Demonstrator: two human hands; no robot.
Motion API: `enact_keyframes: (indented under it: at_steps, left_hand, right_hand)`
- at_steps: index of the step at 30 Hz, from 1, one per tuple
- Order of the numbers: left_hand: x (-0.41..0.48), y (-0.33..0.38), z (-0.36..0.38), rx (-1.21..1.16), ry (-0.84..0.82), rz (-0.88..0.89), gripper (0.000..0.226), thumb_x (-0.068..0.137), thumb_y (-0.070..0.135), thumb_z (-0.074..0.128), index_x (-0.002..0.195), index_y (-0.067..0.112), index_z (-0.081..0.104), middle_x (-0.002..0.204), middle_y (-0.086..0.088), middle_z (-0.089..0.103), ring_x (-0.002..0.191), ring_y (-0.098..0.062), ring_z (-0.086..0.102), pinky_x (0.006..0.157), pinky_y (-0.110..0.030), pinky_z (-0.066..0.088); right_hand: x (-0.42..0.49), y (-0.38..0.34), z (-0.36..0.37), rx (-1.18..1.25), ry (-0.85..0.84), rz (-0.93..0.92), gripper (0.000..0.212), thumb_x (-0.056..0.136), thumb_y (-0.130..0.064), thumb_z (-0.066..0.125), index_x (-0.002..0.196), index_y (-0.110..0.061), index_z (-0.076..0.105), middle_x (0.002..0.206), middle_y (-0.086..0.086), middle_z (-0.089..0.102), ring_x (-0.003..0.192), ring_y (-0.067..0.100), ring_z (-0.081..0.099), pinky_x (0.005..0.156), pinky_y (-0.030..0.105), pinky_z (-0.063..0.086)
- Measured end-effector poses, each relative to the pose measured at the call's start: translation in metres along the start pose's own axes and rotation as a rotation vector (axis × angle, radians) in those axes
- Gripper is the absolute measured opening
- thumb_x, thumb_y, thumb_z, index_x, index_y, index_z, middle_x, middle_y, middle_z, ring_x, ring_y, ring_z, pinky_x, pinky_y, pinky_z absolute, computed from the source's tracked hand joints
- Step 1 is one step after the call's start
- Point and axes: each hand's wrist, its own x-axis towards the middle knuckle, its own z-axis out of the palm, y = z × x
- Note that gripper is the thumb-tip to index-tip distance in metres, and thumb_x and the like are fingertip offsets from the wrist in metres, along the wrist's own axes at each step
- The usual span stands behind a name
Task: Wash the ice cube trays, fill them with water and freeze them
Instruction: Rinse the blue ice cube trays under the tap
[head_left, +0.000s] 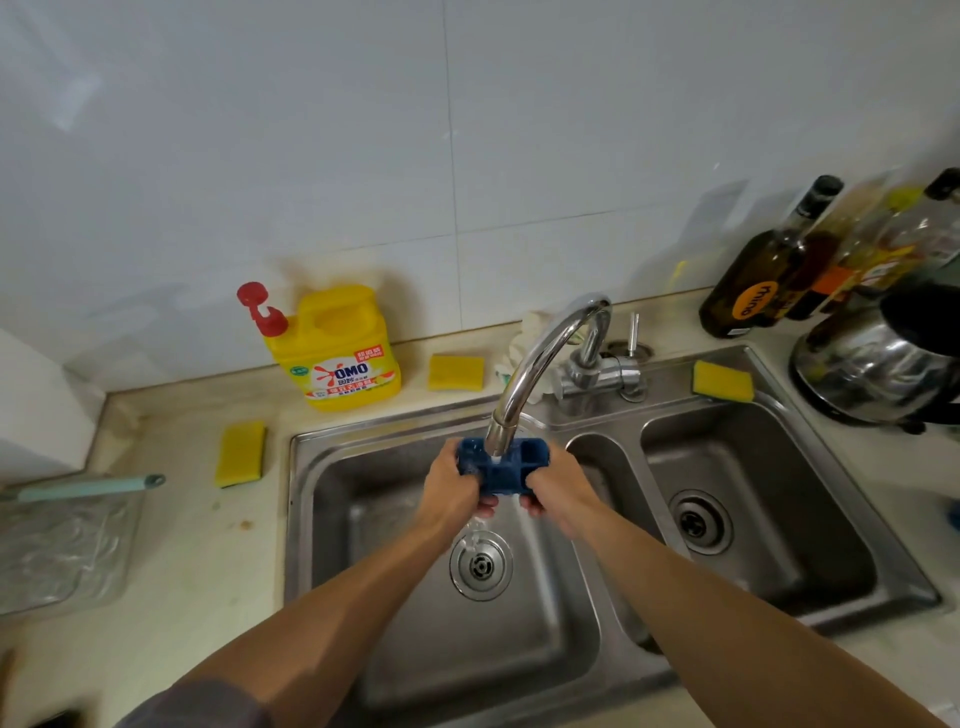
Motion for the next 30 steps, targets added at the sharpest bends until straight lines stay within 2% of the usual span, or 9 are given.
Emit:
enact_keyframes:
  at_steps: [3,5,9,11,15,18,22,26,30]
  left_hand:
    - [-0.006,0.004,0.006,-0.045,0.078,-0.01,0.032,0.091,-0.001,0.05,0.118,0.017,0.055,0.097,-0.012,0.072,0.066,-0.021,0.068,0.06,-0.038,0.062]
    - [-0.007,0.005,0.01,-0.192,0.124,-0.088,0.034,0.093,-0.003,0.05,0.122,0.015,0.052,0.106,-0.013,0.069,0.08,-0.026,0.071,0.062,-0.035,0.06]
    - [-0.008,0.007,0.017,-0.468,0.143,-0.177,0.04,0.09,0.014,0.068,0.125,0.006,0.051,0.113,-0.021,0.066,0.097,-0.031,0.067,0.073,-0.036,0.056]
    - [-0.009,0.006,0.018,-0.425,0.115,-0.128,0.057,0.075,0.012,0.075,0.125,-0.005,0.051,0.112,-0.027,0.066,0.09,-0.028,0.066,0.073,-0.034,0.056]
    - [-0.002,0.008,0.011,-0.209,0.205,-0.126,0.049,0.079,-0.001,0.063,0.123,-0.012,0.044,0.101,-0.021,0.059,0.08,-0.021,0.057,0.062,-0.031,0.051]
    - [0.008,0.011,0.002,-0.044,0.233,-0.084,0.046,0.083,0.003,0.067,0.118,0.006,0.037,0.103,-0.007,0.059,0.09,-0.018,0.061,0.078,-0.038,0.054]
    - [0.011,0.014,0.004,-0.06,0.225,-0.057,0.051,0.083,0.003,0.068,0.12,0.018,0.037,0.105,0.002,0.058,0.098,-0.017,0.062,0.089,-0.039,0.057]
    - [0.006,0.013,0.017,-0.282,0.234,-0.158,0.046,0.085,0.005,0.067,0.125,0.01,0.044,0.115,-0.012,0.063,0.105,-0.027,0.065,0.095,-0.05,0.056]
    - [0.0,0.011,0.021,-0.268,0.189,-0.243,0.037,0.088,0.008,0.058,0.123,0.015,0.046,0.112,-0.013,0.065,0.103,-0.03,0.066,0.092,-0.054,0.057]
  right_hand:
    - [-0.001,-0.002,0.001,-0.002,-0.009,-0.011,0.039,0.094,0.008,0.036,0.095,-0.019,0.064,0.07,0.016,0.059,0.048,0.016,0.048,0.043,0.03,0.037]
    - [-0.001,-0.005,0.003,0.008,0.0,-0.03,0.036,0.093,0.009,0.038,0.096,-0.016,0.064,0.07,0.016,0.061,0.048,0.017,0.052,0.043,0.03,0.041]
    - [-0.004,-0.008,0.007,0.071,0.045,-0.011,0.026,0.094,0.005,0.049,0.101,-0.016,0.064,0.077,0.017,0.071,0.051,0.018,0.061,0.048,0.029,0.05]
    - [-0.003,-0.01,0.009,0.067,0.031,-0.043,0.022,0.095,-0.002,0.052,0.1,-0.019,0.066,0.081,0.016,0.074,0.057,0.022,0.065,0.054,0.034,0.056]
    - [-0.003,-0.011,0.01,0.065,-0.088,-0.068,0.02,0.09,-0.008,0.064,0.106,-0.021,0.065,0.082,0.014,0.075,0.061,0.025,0.067,0.059,0.038,0.057]
    - [-0.001,-0.008,0.009,0.289,-0.139,0.103,0.026,0.094,0.0,0.056,0.118,-0.011,0.054,0.101,0.025,0.07,0.072,0.032,0.072,0.064,0.041,0.059]
    - [0.003,-0.006,0.008,0.4,-0.097,0.188,0.017,0.097,0.003,0.05,0.112,-0.002,0.059,0.108,0.029,0.067,0.081,0.039,0.075,0.067,0.044,0.063]
    - [0.004,-0.006,0.014,0.251,-0.011,0.136,0.018,0.097,0.003,0.053,0.109,-0.004,0.064,0.102,0.023,0.073,0.073,0.037,0.077,0.07,0.053,0.064]
    - [0.0,-0.007,0.02,-0.02,0.057,0.08,0.015,0.094,0.007,0.051,0.101,-0.004,0.059,0.097,0.023,0.07,0.072,0.042,0.075,0.067,0.056,0.063]
